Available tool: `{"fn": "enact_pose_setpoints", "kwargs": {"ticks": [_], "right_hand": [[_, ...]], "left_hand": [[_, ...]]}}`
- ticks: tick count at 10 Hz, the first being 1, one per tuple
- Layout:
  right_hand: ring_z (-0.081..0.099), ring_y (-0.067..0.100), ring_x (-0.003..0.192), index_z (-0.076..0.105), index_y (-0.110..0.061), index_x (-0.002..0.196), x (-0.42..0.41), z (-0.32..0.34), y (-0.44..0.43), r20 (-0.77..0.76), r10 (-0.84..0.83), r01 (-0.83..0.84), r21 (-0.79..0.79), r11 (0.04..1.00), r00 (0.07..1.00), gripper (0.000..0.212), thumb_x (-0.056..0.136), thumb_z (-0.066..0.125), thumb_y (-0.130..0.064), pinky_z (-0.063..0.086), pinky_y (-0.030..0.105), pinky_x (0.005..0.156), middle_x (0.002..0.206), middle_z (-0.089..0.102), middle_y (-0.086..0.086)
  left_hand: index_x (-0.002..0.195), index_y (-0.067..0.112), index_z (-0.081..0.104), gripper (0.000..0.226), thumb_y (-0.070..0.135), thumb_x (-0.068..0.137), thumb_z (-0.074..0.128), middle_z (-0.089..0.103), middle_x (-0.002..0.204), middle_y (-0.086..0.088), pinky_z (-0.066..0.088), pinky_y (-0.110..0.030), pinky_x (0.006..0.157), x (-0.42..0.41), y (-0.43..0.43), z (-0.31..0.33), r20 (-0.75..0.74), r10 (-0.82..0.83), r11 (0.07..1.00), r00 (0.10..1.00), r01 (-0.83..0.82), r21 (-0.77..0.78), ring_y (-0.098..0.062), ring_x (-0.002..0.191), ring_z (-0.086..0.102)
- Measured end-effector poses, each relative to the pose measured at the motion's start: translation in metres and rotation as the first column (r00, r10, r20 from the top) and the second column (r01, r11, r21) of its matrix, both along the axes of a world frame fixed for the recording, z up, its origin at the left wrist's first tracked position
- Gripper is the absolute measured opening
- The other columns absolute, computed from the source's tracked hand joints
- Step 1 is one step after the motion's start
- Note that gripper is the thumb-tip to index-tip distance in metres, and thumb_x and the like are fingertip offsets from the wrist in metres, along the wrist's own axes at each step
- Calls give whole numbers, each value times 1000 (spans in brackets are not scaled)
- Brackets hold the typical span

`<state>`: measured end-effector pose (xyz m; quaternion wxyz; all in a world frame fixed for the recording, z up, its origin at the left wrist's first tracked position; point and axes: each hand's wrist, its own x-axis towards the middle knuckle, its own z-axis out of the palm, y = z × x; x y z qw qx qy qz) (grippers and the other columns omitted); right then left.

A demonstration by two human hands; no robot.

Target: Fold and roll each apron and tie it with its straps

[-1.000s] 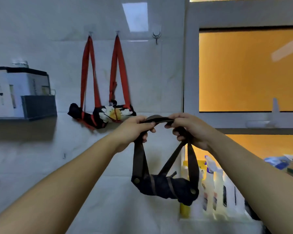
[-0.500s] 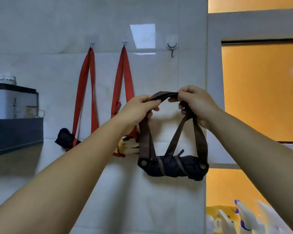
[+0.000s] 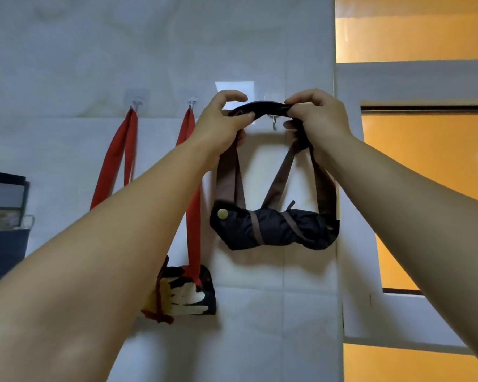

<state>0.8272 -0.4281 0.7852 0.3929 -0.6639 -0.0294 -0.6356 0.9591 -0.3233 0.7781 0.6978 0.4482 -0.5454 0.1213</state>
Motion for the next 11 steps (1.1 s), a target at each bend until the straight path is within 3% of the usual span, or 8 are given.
{"fn": "enact_pose_setpoints", "kwargs": {"ticks": [1, 2, 4, 5, 6, 8, 9, 11], "right_hand": [[63, 13, 66, 68, -23, 73, 8, 12, -5, 54, -93, 94, -24, 995, 994, 25, 80, 57, -1, 48, 22, 59, 82, 68, -5], [60, 5, 81, 69, -31, 74, 19, 21, -17, 43, -368, 370, -132, 919, 929, 30, 80, 53, -7, 50, 23, 73, 90, 66, -12], [55, 19, 97, 68, -26, 101, 28, 5, -30, 26, -745, 706, -344, 619, 666, 28, 90, 45, -15, 36, 28, 70, 113, 52, 2], [52, 20, 107, 66, -23, 112, 30, -9, -33, 44, -774, 726, -385, 570, 631, 30, 93, 43, -16, 36, 29, 71, 117, 51, 5], [47, 22, 110, 59, -19, 127, 33, -34, -32, 57, -779, 714, -445, 540, 624, 35, 95, 44, -18, 44, 36, 77, 117, 48, 7], [36, 26, 124, 49, -26, 140, 21, -77, -14, -65, -854, 694, -552, 462, 516, 40, 102, 36, -32, 40, 39, 94, 141, 41, 6], [32, 26, 131, 40, -33, 145, 10, -90, -6, -144, -843, 669, -546, 504, 518, 43, 103, 32, -36, 33, 40, 102, 148, 36, 5], [25, 29, 140, 27, -33, 151, -32, -147, 34, -257, -857, 704, -490, 514, 446, 48, 102, 30, -31, 27, 43, 111, 158, 22, 7]], "left_hand": [[101, 21, 65, 23, 1, 92, 59, 56, 75, -1, 46, -23, 52, 0, -6, 13, 38, 39, 999, 999, -38, -32, -9, 48, 50], [105, 18, 73, 27, 1, 92, 57, 63, 88, 8, 53, -22, 75, 4, -26, 23, 189, 329, 944, 925, -320, -78, -3, 69, 57], [119, 31, 66, 27, 25, 96, 54, 51, 113, 5, 42, -30, 75, 6, -46, -5, 375, 728, 671, 573, -709, -219, -14, 103, 50], [122, 29, 65, 29, 25, 96, 53, 50, 125, 2, 45, -35, 78, 6, -48, -18, 396, 748, 648, 533, -716, -260, -19, 114, 46], [133, 22, 55, 41, 16, 92, 50, 33, 151, 1, 39, -40, 95, -1, -46, -38, 455, 727, 650, 514, -729, -214, -25, 129, 35], [144, 19, 38, 58, 18, 88, 53, -11, 163, -6, 12, -48, 117, -11, -29, -69, 620, 642, 604, 450, -796, -47, -28, 149, -1], [146, 21, 38, 56, 22, 91, 48, -13, 163, -8, 0, -54, 120, -10, -22, -79, 612, 662, 583, 433, -810, -57, -27, 149, -11], [149, 27, 33, 57, 27, 94, 48, -8, 163, -10, -4, -56, 119, -39, -3, -122, 677, 608, 677, 415, -716, -170, -26, 150, -10]]}}
